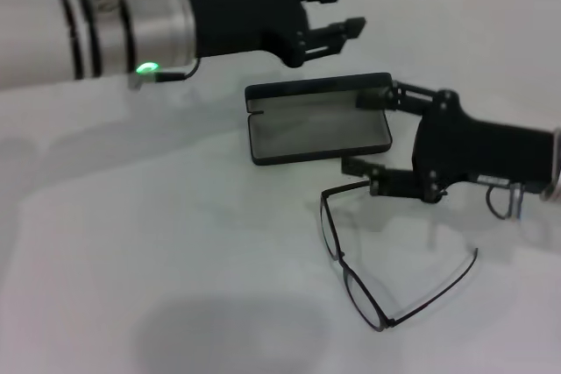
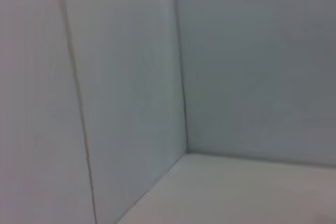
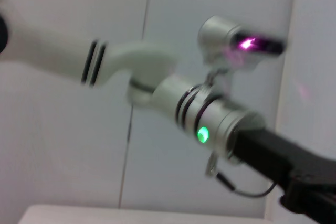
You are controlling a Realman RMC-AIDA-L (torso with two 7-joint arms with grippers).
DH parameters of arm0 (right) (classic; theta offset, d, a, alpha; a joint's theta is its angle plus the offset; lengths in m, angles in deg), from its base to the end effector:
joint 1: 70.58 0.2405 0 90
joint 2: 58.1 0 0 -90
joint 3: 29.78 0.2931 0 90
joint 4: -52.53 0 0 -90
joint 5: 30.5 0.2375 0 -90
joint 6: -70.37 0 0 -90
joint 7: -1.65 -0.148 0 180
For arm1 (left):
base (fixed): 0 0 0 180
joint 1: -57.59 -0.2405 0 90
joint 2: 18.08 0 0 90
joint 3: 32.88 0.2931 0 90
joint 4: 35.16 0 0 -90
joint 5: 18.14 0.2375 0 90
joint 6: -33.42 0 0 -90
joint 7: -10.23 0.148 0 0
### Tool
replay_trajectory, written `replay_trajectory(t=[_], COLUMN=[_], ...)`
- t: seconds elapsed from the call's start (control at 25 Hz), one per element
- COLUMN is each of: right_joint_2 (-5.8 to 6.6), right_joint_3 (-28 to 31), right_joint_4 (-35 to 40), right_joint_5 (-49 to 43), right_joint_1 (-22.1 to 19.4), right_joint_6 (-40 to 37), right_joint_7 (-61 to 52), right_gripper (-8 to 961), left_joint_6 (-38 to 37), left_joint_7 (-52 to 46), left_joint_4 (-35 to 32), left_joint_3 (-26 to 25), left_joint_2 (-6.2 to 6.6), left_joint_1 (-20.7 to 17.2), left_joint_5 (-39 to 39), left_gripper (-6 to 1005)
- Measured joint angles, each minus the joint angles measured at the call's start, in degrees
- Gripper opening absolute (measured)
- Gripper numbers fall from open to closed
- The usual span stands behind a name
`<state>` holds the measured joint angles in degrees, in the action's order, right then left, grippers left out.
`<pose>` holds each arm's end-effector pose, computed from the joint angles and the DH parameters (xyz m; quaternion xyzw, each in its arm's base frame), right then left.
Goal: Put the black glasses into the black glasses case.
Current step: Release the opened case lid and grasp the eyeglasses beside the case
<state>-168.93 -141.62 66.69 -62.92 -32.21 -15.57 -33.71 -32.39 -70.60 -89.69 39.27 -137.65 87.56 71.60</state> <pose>0.2430 0.3697 -0.0702 -0.9219 -0.0512 0.3632 0.1249 -0.1914 0.4254 -0.0362 -0.9411 -0.0704 -0.2549 0.2108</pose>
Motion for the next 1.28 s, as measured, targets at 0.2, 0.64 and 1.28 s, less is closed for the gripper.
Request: replay_trajectory(t=[0.2,0.64,1.28], right_joint_2=[4.29,0.75,-5.07], right_joint_3=[3.3,29.45,21.16], right_joint_4=[10.77,35.65,49.51], right_joint_5=[-12.41,-72.11,-89.66], right_joint_1=[0.63,7.68,11.39], right_joint_6=[2.08,-1.24,-5.84], right_joint_7=[-6.33,-25.19,-19.88], right_gripper=[759,751,740], left_joint_6=[-4.26,-16.79,-19.07], left_joint_7=[2.09,12.75,19.08], left_joint_4=[3.68,20.94,30.85], left_joint_3=[-2.79,-11.18,-11.97], left_joint_2=[-0.17,-0.13,-0.34], left_joint_1=[-5.64,-8.02,-7.97], left_joint_5=[-6.66,-16.86,-22.96], left_gripper=[513,512,511])
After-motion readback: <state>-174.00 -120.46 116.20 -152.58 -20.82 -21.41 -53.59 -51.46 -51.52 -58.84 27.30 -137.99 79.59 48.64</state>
